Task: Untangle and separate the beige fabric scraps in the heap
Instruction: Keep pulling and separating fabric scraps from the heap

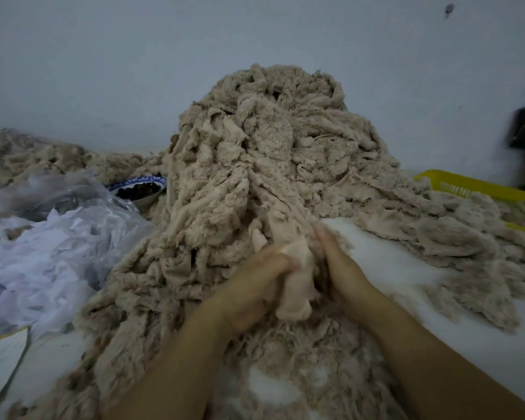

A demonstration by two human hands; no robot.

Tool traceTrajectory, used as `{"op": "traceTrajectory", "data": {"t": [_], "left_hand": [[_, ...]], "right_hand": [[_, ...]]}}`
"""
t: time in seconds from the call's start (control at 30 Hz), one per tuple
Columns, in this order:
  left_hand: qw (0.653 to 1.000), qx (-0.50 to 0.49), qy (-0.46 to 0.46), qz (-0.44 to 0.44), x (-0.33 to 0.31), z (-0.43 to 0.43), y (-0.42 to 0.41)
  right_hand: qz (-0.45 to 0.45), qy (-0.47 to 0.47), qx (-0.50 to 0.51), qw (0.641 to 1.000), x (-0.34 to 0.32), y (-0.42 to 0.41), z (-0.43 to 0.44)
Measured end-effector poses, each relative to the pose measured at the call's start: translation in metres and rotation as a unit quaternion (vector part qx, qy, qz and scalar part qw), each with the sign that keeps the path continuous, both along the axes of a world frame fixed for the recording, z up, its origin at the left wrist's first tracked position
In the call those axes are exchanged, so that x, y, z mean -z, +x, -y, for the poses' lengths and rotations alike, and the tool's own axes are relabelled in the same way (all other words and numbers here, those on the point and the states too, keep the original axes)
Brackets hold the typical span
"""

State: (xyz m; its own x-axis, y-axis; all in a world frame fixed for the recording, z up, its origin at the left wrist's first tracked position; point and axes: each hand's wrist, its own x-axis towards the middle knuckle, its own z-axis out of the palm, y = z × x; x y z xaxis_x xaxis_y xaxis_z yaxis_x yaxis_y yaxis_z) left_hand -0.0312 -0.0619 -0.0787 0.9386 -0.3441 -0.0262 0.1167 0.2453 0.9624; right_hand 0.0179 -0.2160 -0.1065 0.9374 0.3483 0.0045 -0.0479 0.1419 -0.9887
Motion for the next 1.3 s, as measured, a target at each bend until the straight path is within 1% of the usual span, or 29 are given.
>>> {"op": "traceTrajectory", "data": {"t": [0.07,0.13,0.17,0.2,0.27,0.3,0.4,0.5,0.57,0.63,0.7,0.73,0.8,0.87,0.9,1.0,1.07,1.1,1.17,1.23,1.3], "left_hand": [[0.993,0.025,0.111,0.009,0.001,0.007,-0.003],[0.98,0.039,0.191,0.032,0.008,0.01,-0.002],[0.978,0.034,0.203,0.036,0.011,0.01,0.0],[0.98,0.02,0.196,0.036,0.013,0.01,0.002],[0.987,-0.038,0.153,0.035,0.014,0.009,0.006],[0.989,-0.066,0.13,0.03,0.014,0.008,0.009],[0.995,-0.087,0.041,-0.021,0.009,0.003,0.012],[0.986,-0.129,-0.068,-0.083,0.005,-0.001,0.014],[0.973,-0.154,-0.132,-0.115,0.003,-0.004,0.016],[0.962,-0.172,-0.164,-0.137,0.002,-0.007,0.018],[0.962,-0.175,-0.155,-0.139,0.001,-0.007,0.017],[0.966,-0.176,-0.143,-0.122,0.001,-0.005,0.016],[0.974,-0.193,-0.097,-0.064,0.002,-0.001,0.014],[0.979,-0.204,-0.026,-0.004,0.003,0.006,0.011],[0.98,-0.197,0.006,0.018,0.004,0.011,0.008],[0.977,-0.193,0.076,0.047,0.008,0.018,0.003],[0.974,-0.207,0.065,0.061,0.005,0.014,0.003],[0.972,-0.22,0.039,0.071,0.002,0.01,0.004],[0.962,-0.26,-0.014,0.076,-0.003,-0.002,0.007],[0.961,-0.268,-0.045,0.055,-0.003,-0.005,0.009],[0.967,-0.244,-0.059,0.031,0.003,-0.001,0.013]], "right_hand": [[-0.02,0.052,0.003,0.998,-0.003,-0.001,0.002],[0.002,0.031,0.029,0.999,-0.004,0.003,0.003],[0.013,0.01,0.051,0.999,-0.005,0.004,0.003],[0.019,-0.001,0.065,0.998,-0.005,0.004,0.003],[0.03,0.02,0.075,0.997,-0.007,0.004,0.0],[0.053,0.014,0.067,0.996,-0.007,0.002,-0.001],[0.138,-0.059,0.036,0.988,-0.01,-0.006,-0.007],[0.19,-0.137,-0.029,0.972,-0.008,-0.01,-0.011],[0.207,-0.196,-0.063,0.956,-0.006,-0.012,-0.013],[0.187,-0.224,-0.07,0.954,-0.004,-0.01,-0.014],[0.147,-0.214,-0.067,0.963,-0.006,-0.013,-0.014],[0.117,-0.19,-0.068,0.972,-0.006,-0.014,-0.015],[0.063,-0.122,-0.064,0.988,-0.002,-0.011,-0.015],[0.041,-0.087,-0.034,0.995,-0.003,-0.01,-0.016],[0.04,-0.092,-0.015,0.995,-0.004,-0.01,-0.016],[0.031,-0.161,0.081,0.983,-0.002,-0.004,-0.015],[0.058,-0.198,0.164,0.965,0.001,0.005,-0.006],[0.057,-0.199,0.204,0.957,0.001,0.01,0.001],[0.022,-0.165,0.264,0.95,-0.002,0.018,0.018],[-0.001,-0.128,0.283,0.951,-0.004,0.021,0.028],[0.005,-0.12,0.254,0.96,-0.005,0.015,0.022]]}}
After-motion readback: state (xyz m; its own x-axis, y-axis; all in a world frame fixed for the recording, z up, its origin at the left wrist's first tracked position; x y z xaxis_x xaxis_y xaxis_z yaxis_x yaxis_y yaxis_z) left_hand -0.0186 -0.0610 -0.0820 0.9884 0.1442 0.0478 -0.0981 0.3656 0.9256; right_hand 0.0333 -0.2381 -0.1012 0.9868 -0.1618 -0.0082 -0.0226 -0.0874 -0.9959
